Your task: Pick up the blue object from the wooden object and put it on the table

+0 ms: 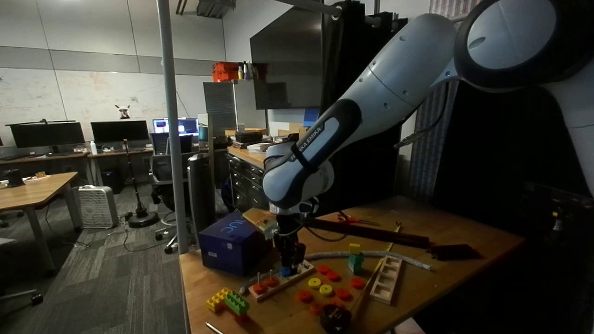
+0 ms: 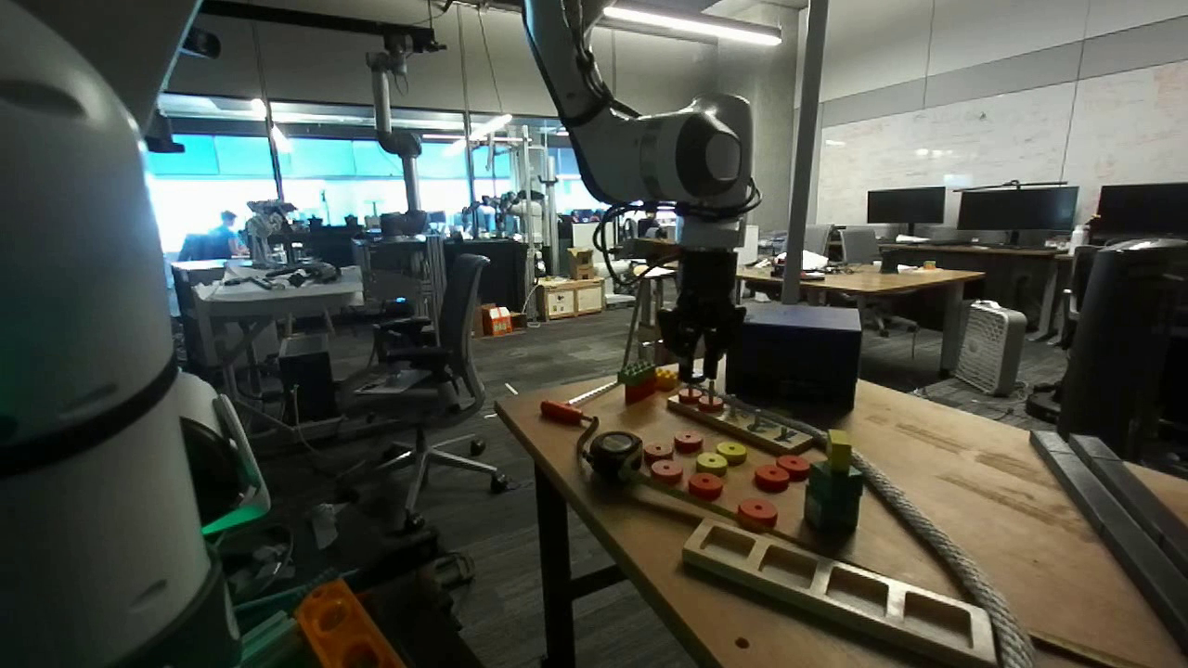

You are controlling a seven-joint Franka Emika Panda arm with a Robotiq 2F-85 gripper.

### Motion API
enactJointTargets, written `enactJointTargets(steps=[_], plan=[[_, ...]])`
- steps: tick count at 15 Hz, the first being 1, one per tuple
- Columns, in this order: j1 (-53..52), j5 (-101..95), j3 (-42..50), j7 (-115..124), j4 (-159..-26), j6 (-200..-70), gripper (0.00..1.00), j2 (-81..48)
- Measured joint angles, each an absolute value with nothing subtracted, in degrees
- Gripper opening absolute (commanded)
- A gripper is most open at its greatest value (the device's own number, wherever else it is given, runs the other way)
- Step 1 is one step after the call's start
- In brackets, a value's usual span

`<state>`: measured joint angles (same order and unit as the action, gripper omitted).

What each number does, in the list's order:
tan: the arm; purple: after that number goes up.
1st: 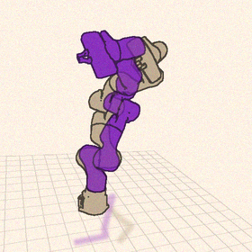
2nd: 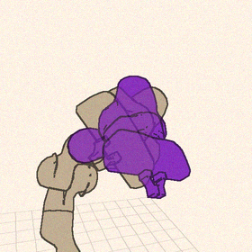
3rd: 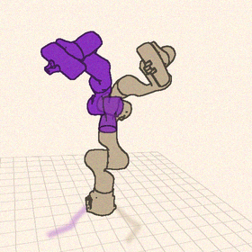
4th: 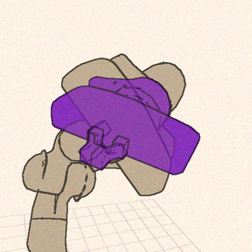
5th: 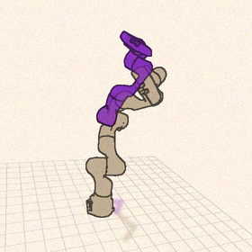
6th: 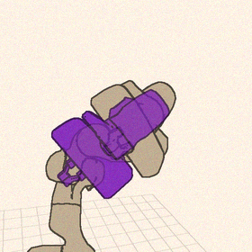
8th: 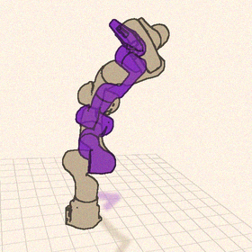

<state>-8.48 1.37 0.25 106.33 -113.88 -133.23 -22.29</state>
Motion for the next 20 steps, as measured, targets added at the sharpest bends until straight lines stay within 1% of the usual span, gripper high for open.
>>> enactJointTargets(steps=[9, 20], plan=[[-8.7, 4.6, -2.2, 101.0, -119.6, -135.6, 0.17, -21.5], [-8.7, 7.2, -2.3, 95.6, -120.4, -136.6, 0.17, -25.3]])
